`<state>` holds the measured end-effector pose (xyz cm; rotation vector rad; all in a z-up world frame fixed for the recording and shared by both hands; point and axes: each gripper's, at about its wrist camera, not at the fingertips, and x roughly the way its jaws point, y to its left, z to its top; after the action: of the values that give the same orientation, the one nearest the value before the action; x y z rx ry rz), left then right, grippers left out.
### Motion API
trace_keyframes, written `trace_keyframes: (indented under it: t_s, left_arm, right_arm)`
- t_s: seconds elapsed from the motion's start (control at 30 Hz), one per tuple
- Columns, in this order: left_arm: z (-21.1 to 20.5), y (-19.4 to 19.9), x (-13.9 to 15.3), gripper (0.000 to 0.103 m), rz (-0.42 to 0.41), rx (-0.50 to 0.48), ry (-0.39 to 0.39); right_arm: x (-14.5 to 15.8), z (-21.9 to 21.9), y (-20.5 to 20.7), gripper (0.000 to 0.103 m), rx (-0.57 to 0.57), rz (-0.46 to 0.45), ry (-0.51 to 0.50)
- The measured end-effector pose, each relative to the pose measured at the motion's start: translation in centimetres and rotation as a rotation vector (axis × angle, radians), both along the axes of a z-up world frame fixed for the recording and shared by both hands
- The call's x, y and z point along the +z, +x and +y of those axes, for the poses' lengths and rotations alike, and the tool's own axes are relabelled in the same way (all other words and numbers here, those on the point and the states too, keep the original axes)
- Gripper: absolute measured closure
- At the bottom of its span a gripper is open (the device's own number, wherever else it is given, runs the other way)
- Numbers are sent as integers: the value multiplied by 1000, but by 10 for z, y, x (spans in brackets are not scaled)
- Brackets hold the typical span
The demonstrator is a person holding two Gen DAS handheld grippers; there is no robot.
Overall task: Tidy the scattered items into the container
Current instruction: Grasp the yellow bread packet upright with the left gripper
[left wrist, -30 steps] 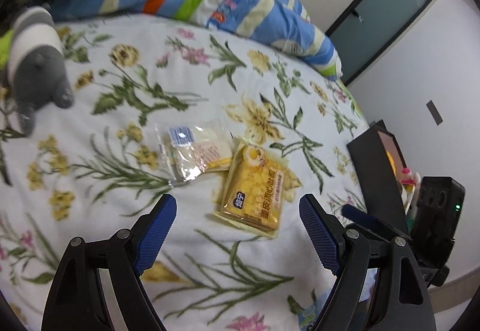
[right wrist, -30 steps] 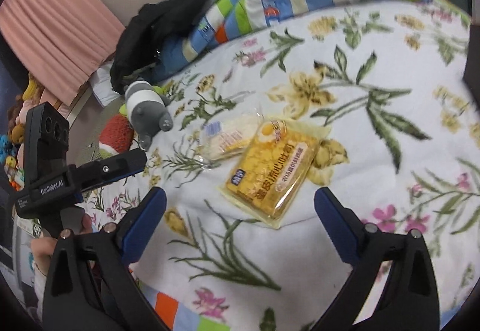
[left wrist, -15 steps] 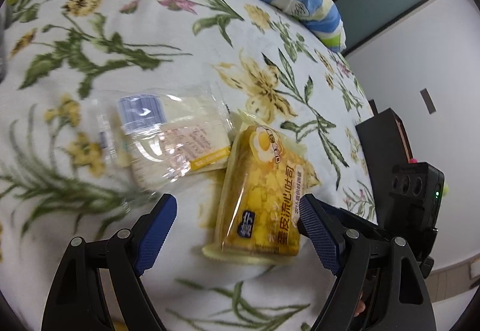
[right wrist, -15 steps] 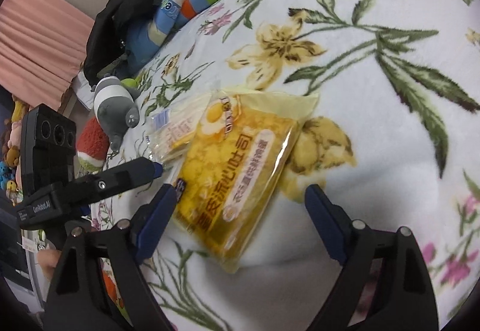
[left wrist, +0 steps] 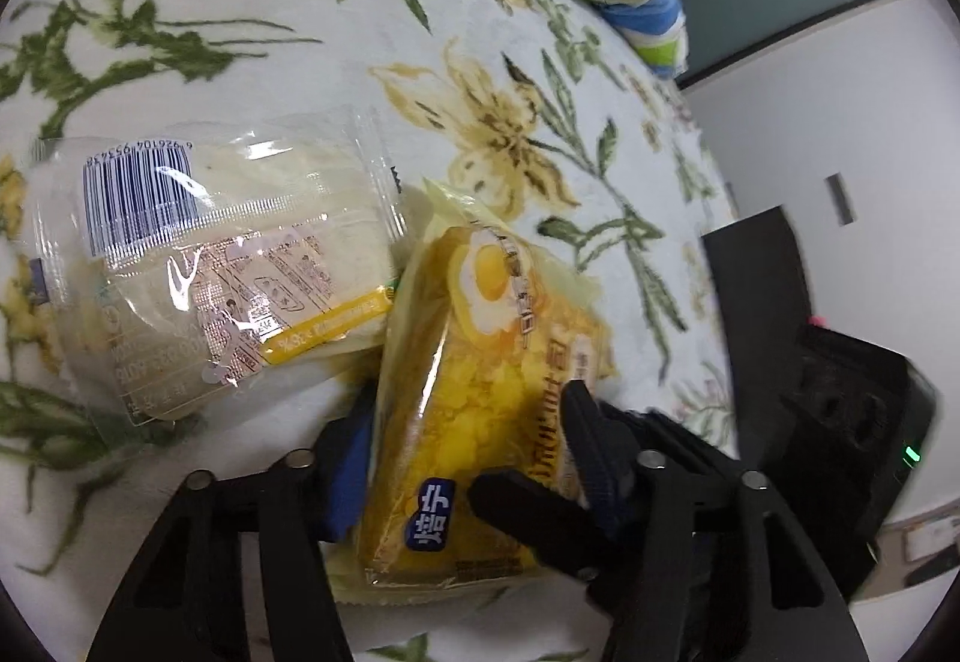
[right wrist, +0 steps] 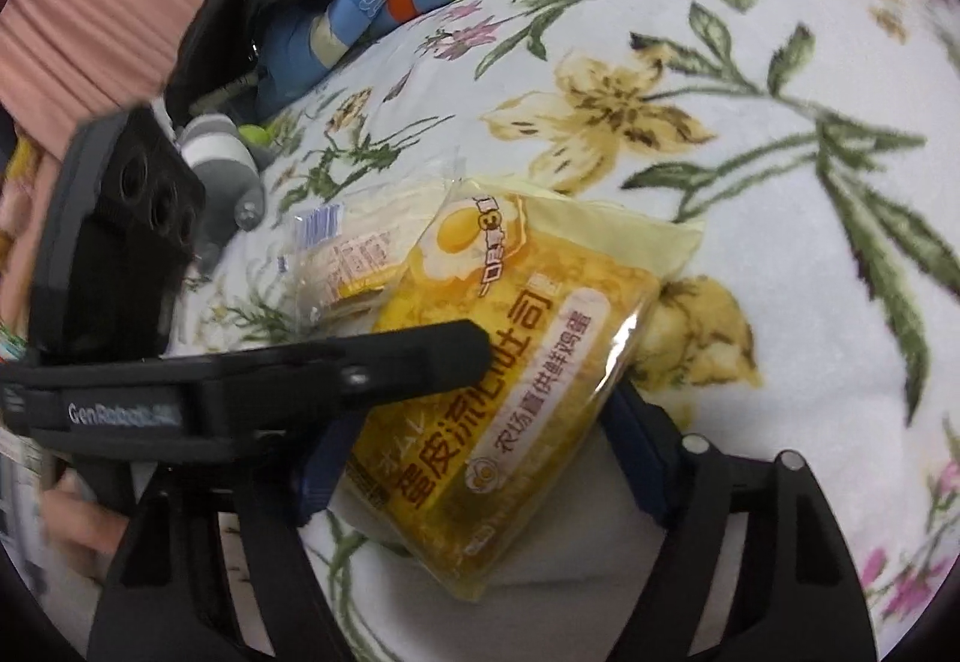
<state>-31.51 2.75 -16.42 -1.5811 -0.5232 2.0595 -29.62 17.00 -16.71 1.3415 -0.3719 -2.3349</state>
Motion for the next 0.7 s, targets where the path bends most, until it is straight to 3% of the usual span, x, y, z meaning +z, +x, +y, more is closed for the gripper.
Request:
trace_keyframes:
  t_s: [0.27, 0.7]
  left_arm:
    - [6, 15, 26, 48, 50, -9, -51]
    - [36, 60, 119, 48, 191, -39, -49]
  right_arm:
    - [19, 8, 17, 35, -10, 33, -9]
    - [106, 35, 69, 36, -40, 177, -8]
